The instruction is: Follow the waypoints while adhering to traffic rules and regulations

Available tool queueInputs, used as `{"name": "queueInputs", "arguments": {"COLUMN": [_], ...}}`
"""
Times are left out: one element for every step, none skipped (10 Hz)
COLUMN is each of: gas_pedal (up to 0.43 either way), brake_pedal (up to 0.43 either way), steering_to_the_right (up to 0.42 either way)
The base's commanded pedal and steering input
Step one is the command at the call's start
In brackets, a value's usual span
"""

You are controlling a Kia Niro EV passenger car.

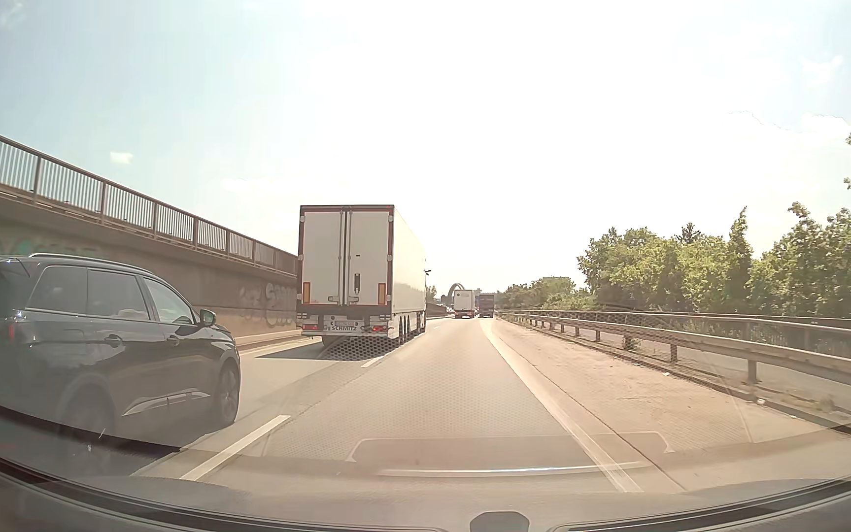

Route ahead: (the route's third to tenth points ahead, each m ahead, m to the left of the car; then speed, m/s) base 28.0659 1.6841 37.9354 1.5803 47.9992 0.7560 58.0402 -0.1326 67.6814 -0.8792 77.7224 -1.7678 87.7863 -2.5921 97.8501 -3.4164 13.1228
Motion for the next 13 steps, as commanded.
{"name": "queueInputs", "arguments": {"gas_pedal": [0.197, 0.197, 0.197, 0.197, 0.197, 0.197, 0.197, 0.197, 0.197, 0.197, 0.197, 0.197, 0.189], "brake_pedal": [0.030, 0.030, 0.030, 0.030, 0.030, 0.030, 0.030, 0.030, 0.030, 0.030, 0.030, 0.030, 0.030], "steering_to_the_right": [0.006, 0.006, 0.006, 0.006, 0.007, 0.008, 0.008, 0.009, 0.007, 0.007, 0.007, 0.007, 0.008]}}
